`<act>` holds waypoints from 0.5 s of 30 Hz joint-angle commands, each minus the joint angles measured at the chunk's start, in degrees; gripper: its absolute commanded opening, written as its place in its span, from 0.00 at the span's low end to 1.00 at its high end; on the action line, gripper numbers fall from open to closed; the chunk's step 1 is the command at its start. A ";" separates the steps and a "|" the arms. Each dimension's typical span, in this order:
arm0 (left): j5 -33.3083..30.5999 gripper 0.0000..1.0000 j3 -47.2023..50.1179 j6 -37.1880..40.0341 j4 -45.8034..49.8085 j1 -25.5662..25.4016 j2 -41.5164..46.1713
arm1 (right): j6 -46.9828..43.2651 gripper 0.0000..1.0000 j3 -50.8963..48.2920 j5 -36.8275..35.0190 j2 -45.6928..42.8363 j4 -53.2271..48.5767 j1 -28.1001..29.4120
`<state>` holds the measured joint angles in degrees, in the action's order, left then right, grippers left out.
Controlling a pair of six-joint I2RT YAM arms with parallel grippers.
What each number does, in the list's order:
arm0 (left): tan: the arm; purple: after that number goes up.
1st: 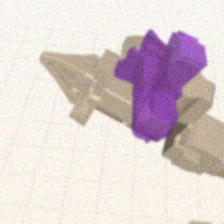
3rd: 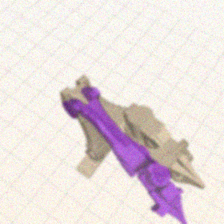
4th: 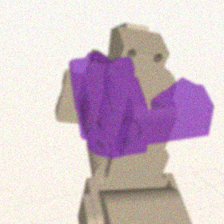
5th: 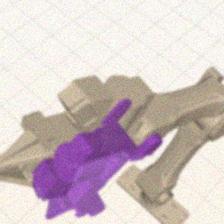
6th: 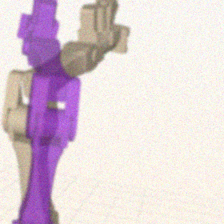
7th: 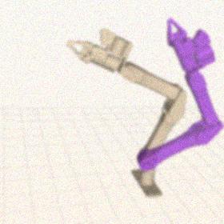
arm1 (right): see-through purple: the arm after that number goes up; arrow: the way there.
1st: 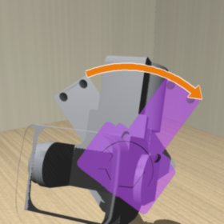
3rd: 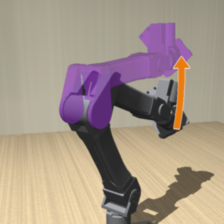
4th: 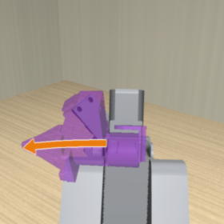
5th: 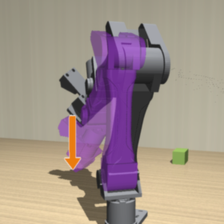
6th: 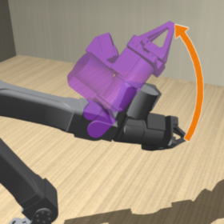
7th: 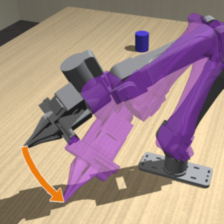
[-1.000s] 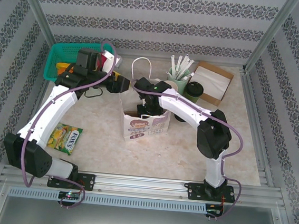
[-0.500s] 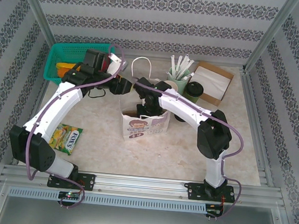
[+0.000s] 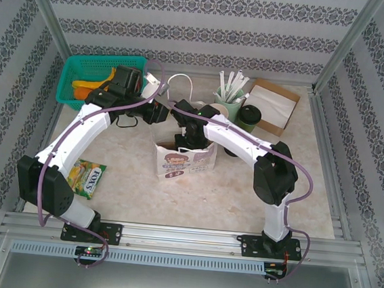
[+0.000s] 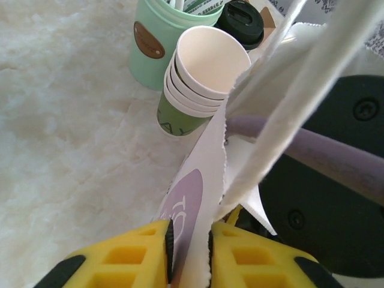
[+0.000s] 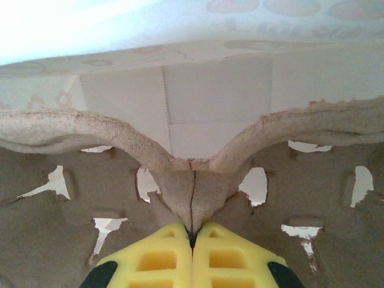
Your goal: Pack the takeout coffee
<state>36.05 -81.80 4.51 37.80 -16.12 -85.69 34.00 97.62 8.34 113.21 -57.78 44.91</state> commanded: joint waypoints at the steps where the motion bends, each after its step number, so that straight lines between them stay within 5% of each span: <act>1: 1.39 0.18 -0.65 0.40 0.14 -0.55 0.94 | 0.40 0.00 0.10 -1.12 -0.85 -0.64 0.89; 12: 1.06 0.01 0.40 -1.25 -2.37 -0.58 1.93 | 1.34 0.00 -0.33 -1.42 1.13 -2.75 1.16; 15: 1.04 0.01 0.51 -1.44 -2.74 -0.56 2.11 | 0.72 0.12 0.20 -0.89 0.89 -3.09 1.54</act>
<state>36.23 -81.62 3.86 37.65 -16.14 -85.56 34.61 97.62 8.14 113.30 -58.76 45.54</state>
